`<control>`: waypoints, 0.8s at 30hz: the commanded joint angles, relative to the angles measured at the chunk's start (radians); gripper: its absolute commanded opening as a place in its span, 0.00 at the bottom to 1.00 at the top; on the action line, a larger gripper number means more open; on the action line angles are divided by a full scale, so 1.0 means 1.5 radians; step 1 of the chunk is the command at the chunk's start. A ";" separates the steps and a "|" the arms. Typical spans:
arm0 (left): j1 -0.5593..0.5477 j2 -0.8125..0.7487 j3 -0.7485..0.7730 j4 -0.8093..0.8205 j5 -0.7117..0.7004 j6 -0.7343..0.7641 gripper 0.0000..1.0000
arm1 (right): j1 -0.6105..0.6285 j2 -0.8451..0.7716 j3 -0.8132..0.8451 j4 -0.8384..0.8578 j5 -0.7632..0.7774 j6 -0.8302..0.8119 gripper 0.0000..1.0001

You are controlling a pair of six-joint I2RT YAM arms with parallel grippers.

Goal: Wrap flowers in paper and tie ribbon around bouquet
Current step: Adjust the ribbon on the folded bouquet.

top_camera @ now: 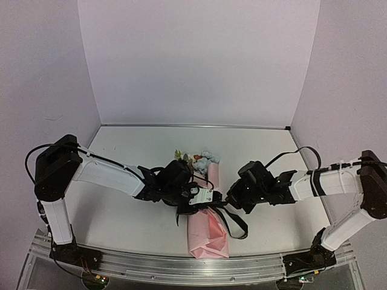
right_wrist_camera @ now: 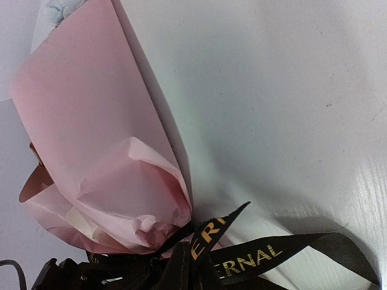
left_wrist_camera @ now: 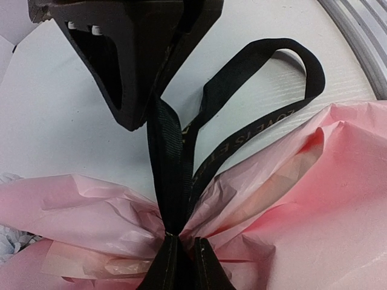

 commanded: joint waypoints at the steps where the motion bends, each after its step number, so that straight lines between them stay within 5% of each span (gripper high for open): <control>1: -0.002 0.010 -0.012 -0.045 -0.014 0.003 0.11 | -0.022 -0.048 -0.022 -0.038 0.015 -0.039 0.00; 16: -0.002 0.008 -0.014 -0.036 -0.026 -0.009 0.11 | -0.072 -0.048 -0.027 -0.083 -0.056 -0.105 0.00; 24: 0.027 -0.155 -0.058 0.082 -0.043 -0.229 0.40 | -0.072 -0.021 0.000 -0.085 -0.081 -0.111 0.00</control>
